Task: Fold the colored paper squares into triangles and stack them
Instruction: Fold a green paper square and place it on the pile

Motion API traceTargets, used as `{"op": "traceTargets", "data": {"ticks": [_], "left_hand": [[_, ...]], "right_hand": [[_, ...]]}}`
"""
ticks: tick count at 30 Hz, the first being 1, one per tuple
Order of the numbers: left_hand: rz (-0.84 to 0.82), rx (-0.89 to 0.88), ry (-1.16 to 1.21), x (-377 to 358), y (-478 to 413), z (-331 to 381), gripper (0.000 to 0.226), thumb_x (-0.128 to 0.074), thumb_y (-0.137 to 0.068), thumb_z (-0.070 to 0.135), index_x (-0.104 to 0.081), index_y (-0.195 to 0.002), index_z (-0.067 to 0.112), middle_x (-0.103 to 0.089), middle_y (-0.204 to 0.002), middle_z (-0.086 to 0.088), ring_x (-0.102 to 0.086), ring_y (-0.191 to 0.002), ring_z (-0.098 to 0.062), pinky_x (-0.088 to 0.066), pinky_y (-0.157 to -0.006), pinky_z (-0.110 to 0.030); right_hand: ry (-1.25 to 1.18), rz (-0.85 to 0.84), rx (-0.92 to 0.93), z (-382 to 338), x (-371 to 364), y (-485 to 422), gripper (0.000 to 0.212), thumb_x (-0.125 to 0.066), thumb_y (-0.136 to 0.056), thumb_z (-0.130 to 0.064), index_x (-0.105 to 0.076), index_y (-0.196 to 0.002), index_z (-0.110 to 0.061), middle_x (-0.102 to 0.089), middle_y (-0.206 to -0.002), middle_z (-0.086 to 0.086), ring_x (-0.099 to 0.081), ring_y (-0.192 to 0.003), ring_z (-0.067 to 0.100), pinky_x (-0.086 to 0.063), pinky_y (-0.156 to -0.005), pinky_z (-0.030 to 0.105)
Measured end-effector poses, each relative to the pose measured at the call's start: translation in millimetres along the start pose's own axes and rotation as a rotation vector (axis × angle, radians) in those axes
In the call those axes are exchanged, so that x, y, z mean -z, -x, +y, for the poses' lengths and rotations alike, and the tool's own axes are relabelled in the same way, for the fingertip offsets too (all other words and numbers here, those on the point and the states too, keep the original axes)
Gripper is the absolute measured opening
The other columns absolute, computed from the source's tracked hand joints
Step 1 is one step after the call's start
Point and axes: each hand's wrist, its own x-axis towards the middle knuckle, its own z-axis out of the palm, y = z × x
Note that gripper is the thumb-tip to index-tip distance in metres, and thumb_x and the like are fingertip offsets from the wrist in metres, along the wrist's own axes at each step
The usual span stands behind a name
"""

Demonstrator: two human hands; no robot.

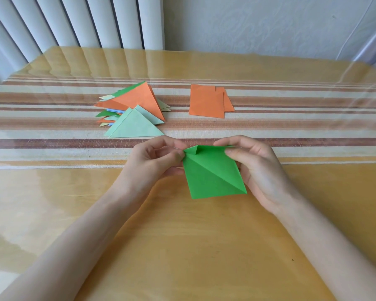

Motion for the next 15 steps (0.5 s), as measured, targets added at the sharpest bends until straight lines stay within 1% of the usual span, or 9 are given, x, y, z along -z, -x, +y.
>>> {"op": "traceTargets", "data": {"ticks": [3,5,7,8,10,11,13,14,15], "left_hand": [[0.008,-0.009,-0.029,-1,-1,-1,0.017,-0.053,-0.092,-0.004,-0.064,-0.087,0.009,-0.072,-0.074,0.0,-0.067,-0.067,-0.009,-0.052,-0.061,-0.018],[0.014,-0.018,-0.07,-2,-1,-1,0.014,-0.055,-0.092,-0.001,-0.064,-0.085,0.008,-0.071,-0.07,0.002,-0.066,-0.064,-0.006,-0.051,-0.059,-0.017],[0.024,-0.028,-0.107,-2,-1,-3,0.013,-0.057,-0.092,0.0,-0.064,-0.083,0.008,-0.069,-0.064,0.005,-0.063,-0.06,-0.003,-0.05,-0.058,-0.015],[0.025,-0.029,-0.111,-2,-1,-4,0.014,-0.057,-0.091,0.0,-0.064,-0.082,0.008,-0.067,-0.062,0.006,-0.062,-0.059,-0.003,-0.05,-0.058,-0.015],[-0.003,-0.031,-0.108,0,-2,-4,0.015,-0.057,-0.091,-0.001,-0.063,-0.081,0.008,-0.066,-0.062,0.005,-0.061,-0.059,-0.004,-0.051,-0.059,-0.016],[-0.033,-0.043,-0.126,0,-2,-5,0.015,-0.057,-0.091,-0.002,-0.062,-0.08,0.008,-0.066,-0.063,0.003,-0.061,-0.06,-0.006,-0.05,-0.059,-0.016],[-0.123,-0.086,-0.195,1,-2,-7,0.011,-0.06,-0.09,-0.002,-0.061,-0.083,0.007,-0.064,-0.066,-0.003,-0.06,-0.062,-0.01,-0.048,-0.06,-0.018],[-0.174,-0.102,-0.223,2,-2,-9,0.008,-0.064,-0.089,0.002,-0.059,-0.086,0.008,-0.064,-0.067,-0.004,-0.058,-0.064,-0.013,-0.047,-0.061,-0.021],[-0.216,-0.106,-0.244,2,-2,-11,0.011,-0.065,-0.086,0.009,-0.056,-0.091,0.01,-0.064,-0.068,-0.005,-0.056,-0.065,-0.017,-0.046,-0.063,-0.026]], "right_hand": [[0.026,0.025,0.011,3,1,0,0.023,-0.052,-0.092,-0.001,-0.07,-0.09,-0.016,-0.071,-0.086,0.002,-0.064,-0.084,0.017,-0.048,-0.077,0.035],[0.067,0.015,0.01,6,2,0,0.015,-0.058,-0.088,-0.013,-0.069,-0.098,-0.013,-0.073,-0.095,0.005,-0.066,-0.093,0.021,-0.047,-0.089,0.044],[0.083,-0.04,-0.007,8,2,0,0.028,-0.06,-0.084,-0.02,-0.066,-0.109,-0.009,-0.072,-0.104,0.007,-0.066,-0.102,0.023,-0.045,-0.099,0.046],[0.083,-0.08,-0.018,7,1,1,0.033,-0.06,-0.084,-0.022,-0.064,-0.112,-0.007,-0.072,-0.107,0.008,-0.066,-0.104,0.023,-0.045,-0.1,0.045],[0.107,-0.143,-0.027,4,0,2,0.037,-0.063,-0.082,-0.026,-0.063,-0.112,-0.005,-0.07,-0.108,0.01,-0.065,-0.105,0.025,-0.047,-0.098,0.039],[0.149,-0.153,-0.009,1,0,2,0.035,-0.066,-0.082,-0.027,-0.065,-0.11,-0.006,-0.07,-0.107,0.008,-0.065,-0.104,0.022,-0.049,-0.095,0.034],[0.276,-0.14,0.066,-4,0,-1,0.028,-0.072,-0.081,-0.029,-0.067,-0.104,-0.013,-0.07,-0.101,0.0,-0.063,-0.097,0.01,-0.048,-0.087,0.021],[0.318,-0.136,0.082,-7,0,-2,0.027,-0.072,-0.079,-0.03,-0.068,-0.102,-0.014,-0.07,-0.097,-0.002,-0.062,-0.092,0.005,-0.047,-0.082,0.016],[0.342,-0.151,0.075,-9,-1,-3,0.027,-0.071,-0.077,-0.031,-0.07,-0.098,-0.015,-0.07,-0.093,-0.001,-0.06,-0.087,0.004,-0.046,-0.079,0.015]]}}
